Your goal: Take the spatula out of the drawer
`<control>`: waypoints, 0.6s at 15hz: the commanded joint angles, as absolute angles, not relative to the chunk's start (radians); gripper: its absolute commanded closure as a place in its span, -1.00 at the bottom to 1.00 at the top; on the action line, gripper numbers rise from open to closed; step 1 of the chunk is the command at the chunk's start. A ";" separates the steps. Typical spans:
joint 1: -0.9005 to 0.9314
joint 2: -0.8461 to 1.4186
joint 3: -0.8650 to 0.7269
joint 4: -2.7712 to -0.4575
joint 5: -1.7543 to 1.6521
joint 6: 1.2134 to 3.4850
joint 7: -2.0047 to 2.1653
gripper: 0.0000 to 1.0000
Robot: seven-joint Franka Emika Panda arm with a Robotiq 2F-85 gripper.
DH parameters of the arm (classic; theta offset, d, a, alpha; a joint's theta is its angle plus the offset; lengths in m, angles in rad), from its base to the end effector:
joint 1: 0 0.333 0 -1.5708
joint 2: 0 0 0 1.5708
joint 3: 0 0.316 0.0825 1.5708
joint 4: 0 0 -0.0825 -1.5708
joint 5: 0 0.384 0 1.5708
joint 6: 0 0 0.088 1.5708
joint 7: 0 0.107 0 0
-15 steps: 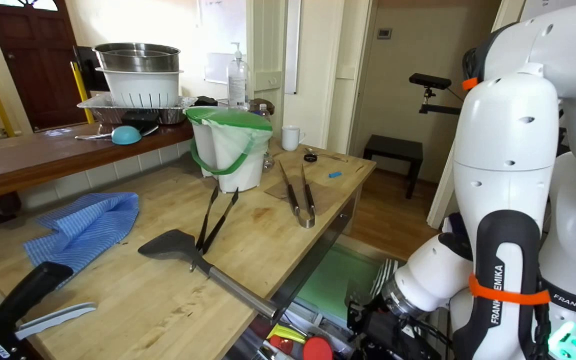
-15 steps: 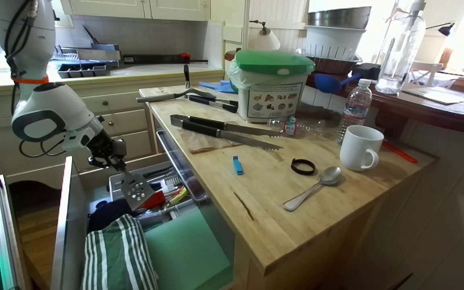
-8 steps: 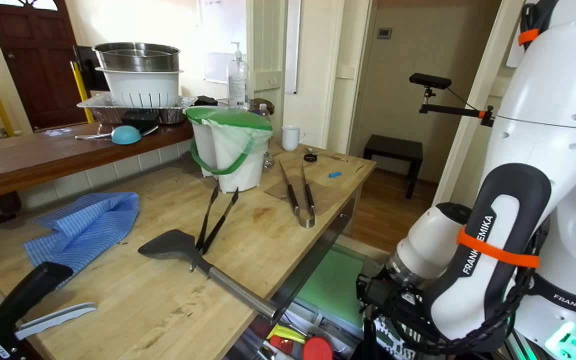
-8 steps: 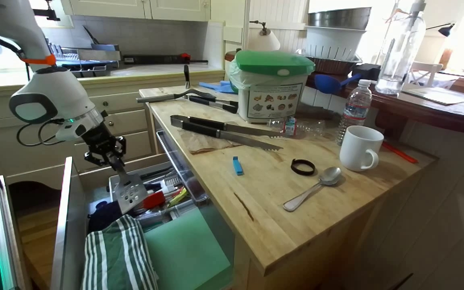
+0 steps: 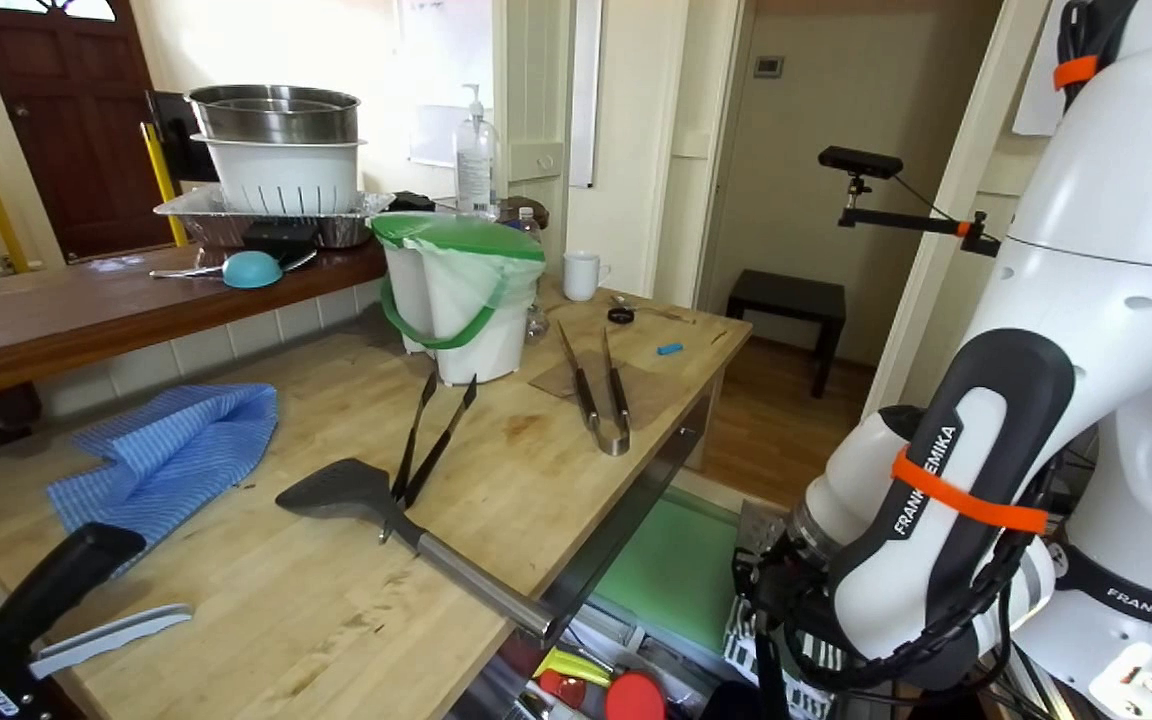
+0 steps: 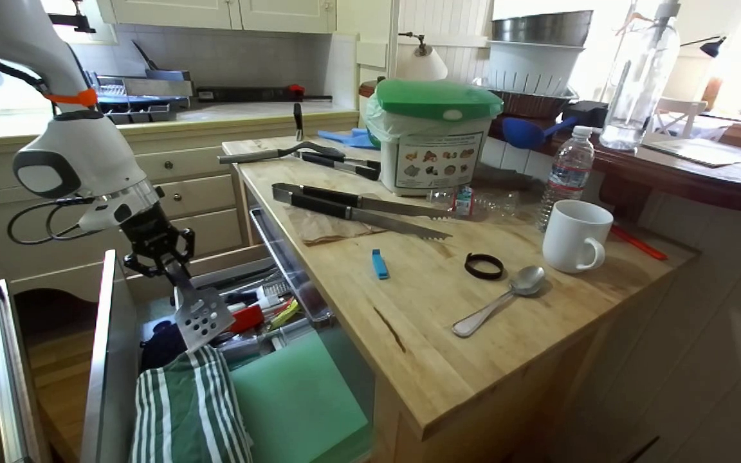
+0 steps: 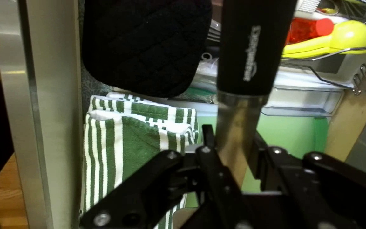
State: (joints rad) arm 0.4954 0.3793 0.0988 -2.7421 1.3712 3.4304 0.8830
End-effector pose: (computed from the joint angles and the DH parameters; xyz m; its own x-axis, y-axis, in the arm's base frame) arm 0.3152 0.0833 0.1332 -0.1147 -0.9836 0.1393 -0.9731 0.0831 -0.2147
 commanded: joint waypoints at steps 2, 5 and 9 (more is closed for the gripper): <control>0.443 0.378 0.157 -2.728 1.399 3.459 0.863 0.86; 0.477 0.263 0.131 -2.766 1.450 3.608 0.842 0.86; 0.456 0.118 0.134 -2.759 1.604 3.752 0.625 0.86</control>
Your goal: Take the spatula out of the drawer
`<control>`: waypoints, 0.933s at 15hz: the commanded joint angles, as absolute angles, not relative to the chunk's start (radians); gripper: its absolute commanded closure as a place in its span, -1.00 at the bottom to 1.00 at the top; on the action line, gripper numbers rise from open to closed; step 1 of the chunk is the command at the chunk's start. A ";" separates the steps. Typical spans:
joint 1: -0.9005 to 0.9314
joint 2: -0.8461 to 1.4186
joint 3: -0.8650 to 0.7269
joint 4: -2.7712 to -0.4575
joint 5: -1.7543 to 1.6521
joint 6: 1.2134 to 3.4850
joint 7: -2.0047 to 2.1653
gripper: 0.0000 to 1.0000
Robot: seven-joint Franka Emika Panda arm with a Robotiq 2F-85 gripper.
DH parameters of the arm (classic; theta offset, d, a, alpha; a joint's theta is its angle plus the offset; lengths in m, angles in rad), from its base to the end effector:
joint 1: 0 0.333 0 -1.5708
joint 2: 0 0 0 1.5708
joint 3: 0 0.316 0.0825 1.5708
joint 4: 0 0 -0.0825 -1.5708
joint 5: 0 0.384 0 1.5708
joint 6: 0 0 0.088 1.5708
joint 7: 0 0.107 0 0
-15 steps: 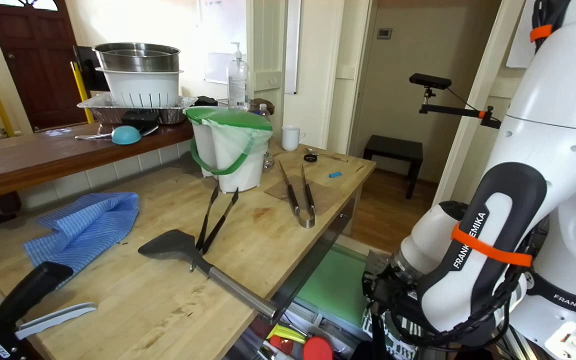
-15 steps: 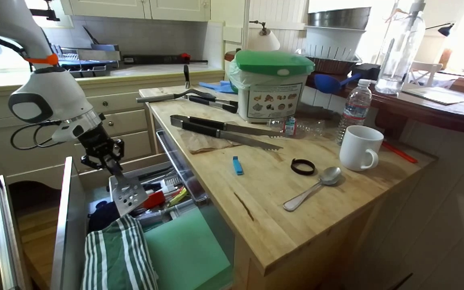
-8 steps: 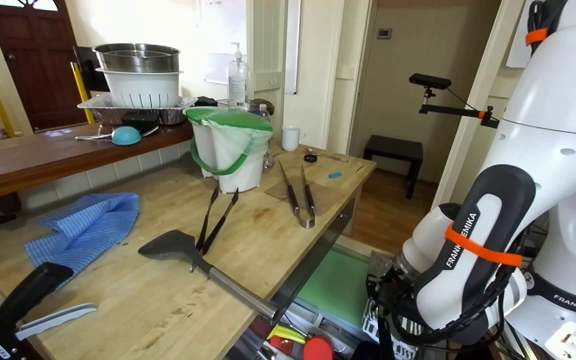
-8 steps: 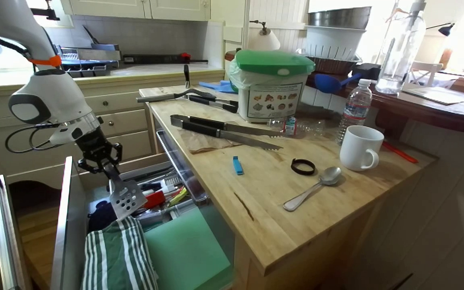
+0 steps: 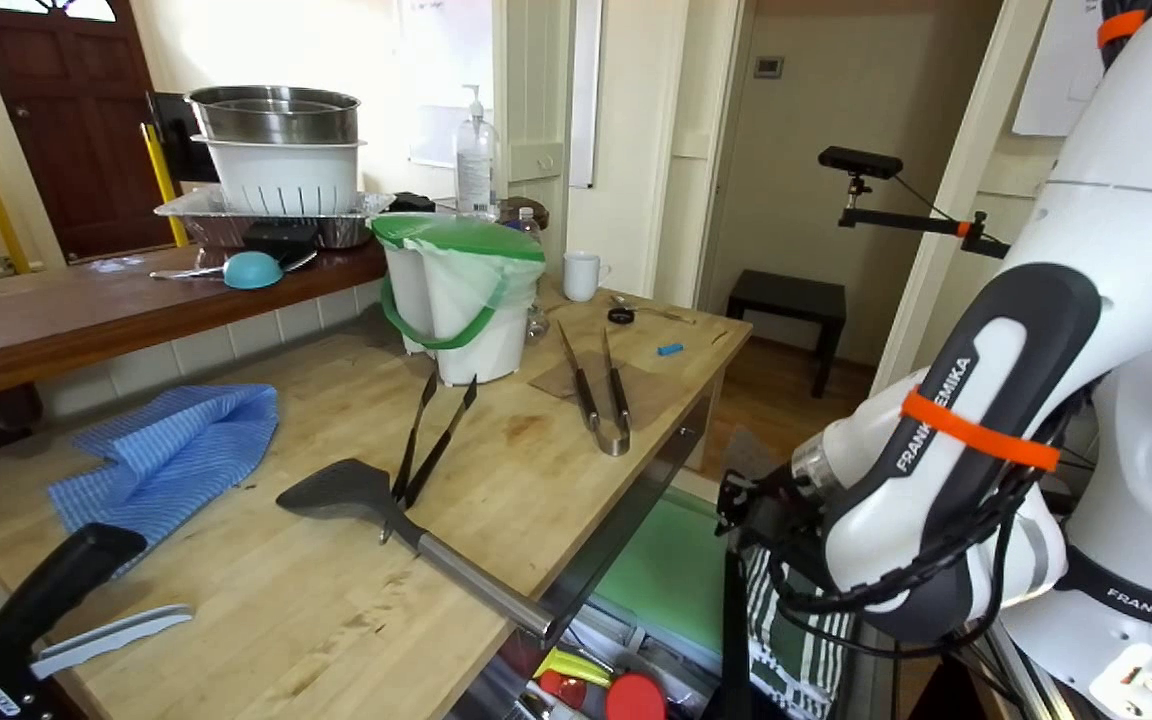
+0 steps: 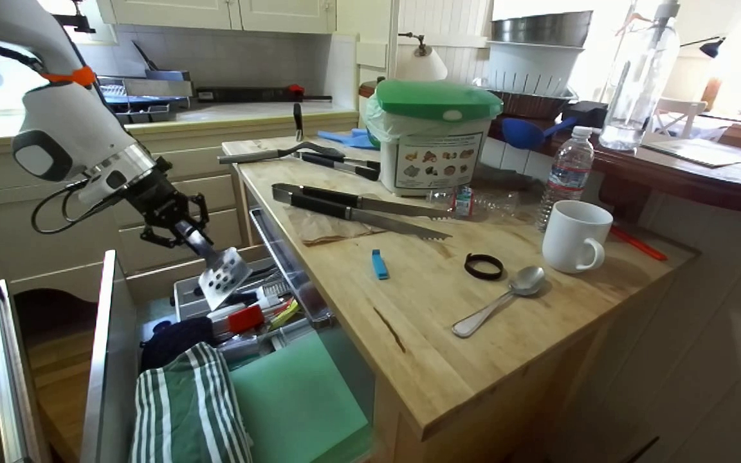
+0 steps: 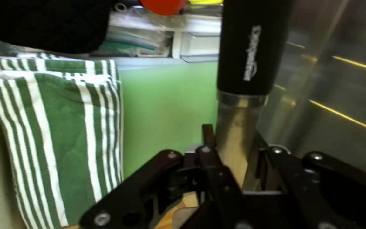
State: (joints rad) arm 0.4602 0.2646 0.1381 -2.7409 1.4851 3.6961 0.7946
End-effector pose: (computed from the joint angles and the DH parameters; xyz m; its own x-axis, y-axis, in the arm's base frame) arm 0.3304 0.0710 0.2006 -0.2127 -0.9445 0.2505 -0.8866 0.0788 -0.4557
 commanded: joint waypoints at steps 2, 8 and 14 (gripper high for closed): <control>0.394 0.068 0.176 -2.753 1.649 3.781 0.480 0.86; 0.347 -0.161 0.140 -2.728 1.841 3.707 0.070 0.86; 0.402 -0.237 0.015 -2.607 2.152 3.700 -0.336 0.86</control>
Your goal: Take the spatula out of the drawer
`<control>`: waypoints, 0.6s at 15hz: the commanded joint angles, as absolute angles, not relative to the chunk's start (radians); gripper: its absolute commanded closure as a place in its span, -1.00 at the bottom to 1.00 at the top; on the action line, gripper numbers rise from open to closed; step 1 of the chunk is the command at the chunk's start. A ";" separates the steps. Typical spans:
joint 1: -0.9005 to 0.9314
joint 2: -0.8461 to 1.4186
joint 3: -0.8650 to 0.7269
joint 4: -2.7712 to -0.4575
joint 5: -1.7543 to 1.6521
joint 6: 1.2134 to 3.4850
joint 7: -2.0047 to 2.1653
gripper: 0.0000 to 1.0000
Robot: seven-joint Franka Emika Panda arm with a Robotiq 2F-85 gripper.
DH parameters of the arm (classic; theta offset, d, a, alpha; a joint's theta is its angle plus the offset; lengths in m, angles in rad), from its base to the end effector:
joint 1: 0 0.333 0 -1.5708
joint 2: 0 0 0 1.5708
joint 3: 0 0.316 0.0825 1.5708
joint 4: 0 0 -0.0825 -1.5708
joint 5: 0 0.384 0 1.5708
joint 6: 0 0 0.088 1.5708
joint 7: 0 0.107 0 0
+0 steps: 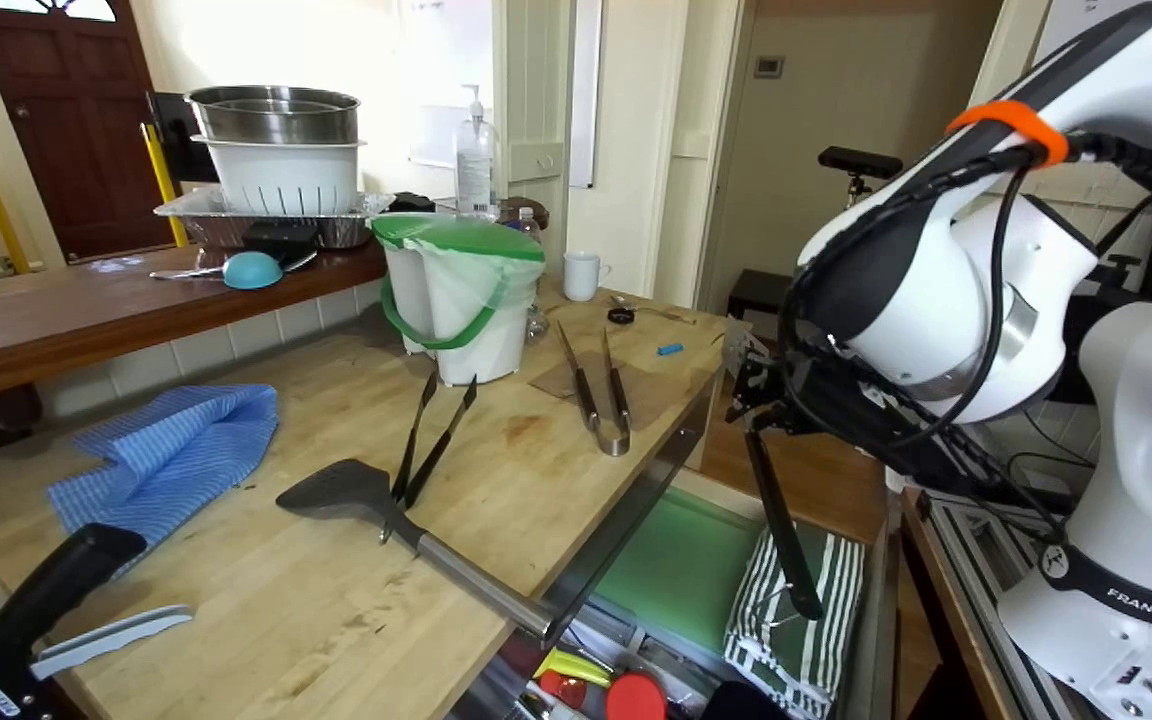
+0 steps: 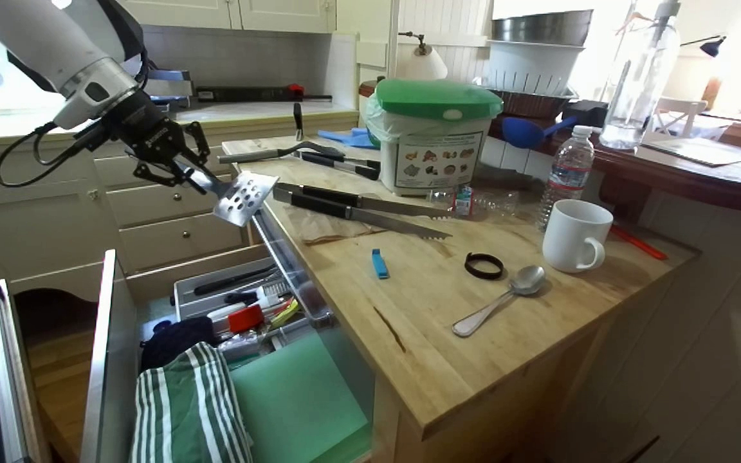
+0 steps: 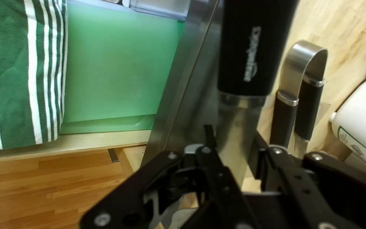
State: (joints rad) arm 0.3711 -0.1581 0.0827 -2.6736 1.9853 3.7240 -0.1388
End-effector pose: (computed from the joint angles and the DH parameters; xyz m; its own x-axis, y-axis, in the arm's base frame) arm 0.3267 0.0242 0.3322 -0.0836 -0.9398 0.3312 -0.8602 -0.0997 -0.5001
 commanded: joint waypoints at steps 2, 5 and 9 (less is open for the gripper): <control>0.385 -0.181 0.046 -2.630 2.079 3.723 -0.244 0.44; 0.388 -0.211 0.030 -2.610 2.111 3.722 -0.284 0.44; 0.381 -0.190 0.019 -2.485 2.147 3.815 -0.260 0.86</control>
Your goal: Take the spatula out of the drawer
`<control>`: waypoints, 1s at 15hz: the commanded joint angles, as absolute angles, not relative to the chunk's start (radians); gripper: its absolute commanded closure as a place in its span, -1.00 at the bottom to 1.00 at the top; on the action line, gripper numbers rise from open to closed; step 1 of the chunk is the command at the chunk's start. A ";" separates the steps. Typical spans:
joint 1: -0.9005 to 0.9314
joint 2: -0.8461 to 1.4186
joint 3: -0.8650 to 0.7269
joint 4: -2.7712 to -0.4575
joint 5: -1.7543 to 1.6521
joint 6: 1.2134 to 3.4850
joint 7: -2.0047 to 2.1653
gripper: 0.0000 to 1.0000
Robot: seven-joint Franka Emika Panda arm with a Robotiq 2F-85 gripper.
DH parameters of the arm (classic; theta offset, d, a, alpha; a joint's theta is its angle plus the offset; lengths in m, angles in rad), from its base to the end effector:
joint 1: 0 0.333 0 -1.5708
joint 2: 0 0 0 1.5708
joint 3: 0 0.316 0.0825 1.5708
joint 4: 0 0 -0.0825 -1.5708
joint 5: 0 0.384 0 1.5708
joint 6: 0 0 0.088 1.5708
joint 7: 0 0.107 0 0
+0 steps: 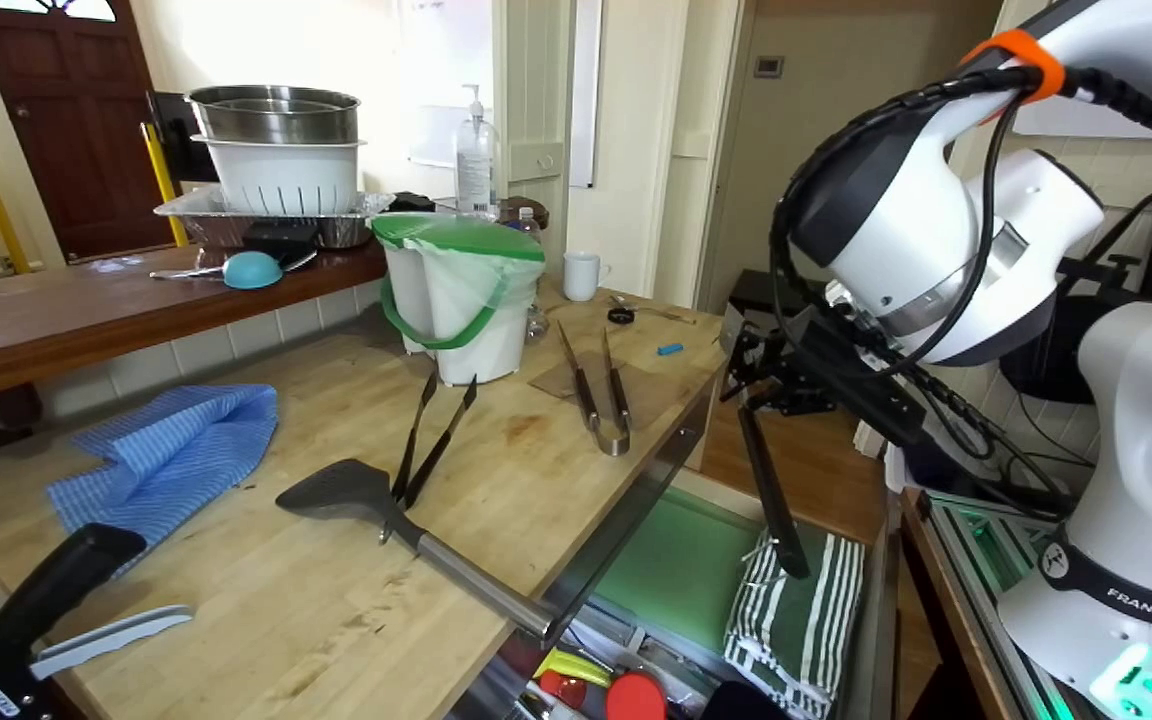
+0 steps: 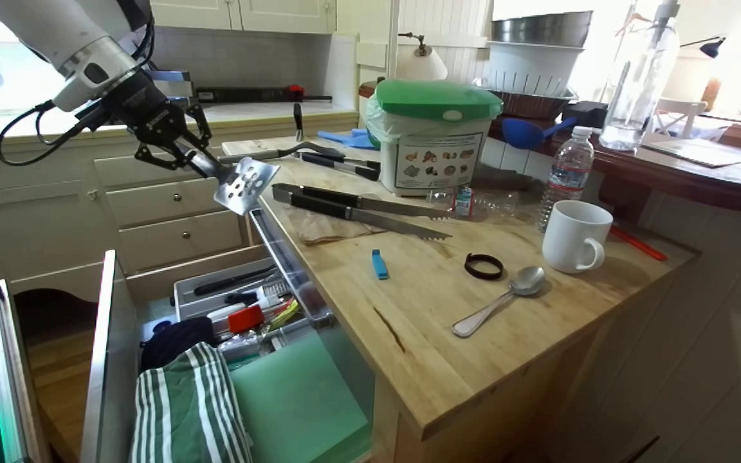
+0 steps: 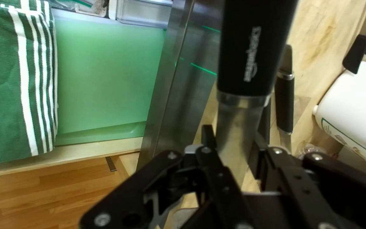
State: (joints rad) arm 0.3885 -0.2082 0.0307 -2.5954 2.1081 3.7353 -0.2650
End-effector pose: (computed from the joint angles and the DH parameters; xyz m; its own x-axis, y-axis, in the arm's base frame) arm 0.3350 0.0244 0.3613 -0.1275 -0.9537 0.2724 -0.8413 -0.0415 -0.5390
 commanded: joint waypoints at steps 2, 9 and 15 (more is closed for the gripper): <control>0.371 -0.168 -0.006 -2.384 2.183 3.887 -0.265 0.86; 0.286 0.005 -0.040 -2.024 2.215 3.938 -0.500 0.86; 0.195 0.162 -0.068 -1.890 2.288 3.699 -0.733 0.86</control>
State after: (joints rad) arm 0.2579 0.0827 -0.0636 -1.9919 2.1645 3.7775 -0.5349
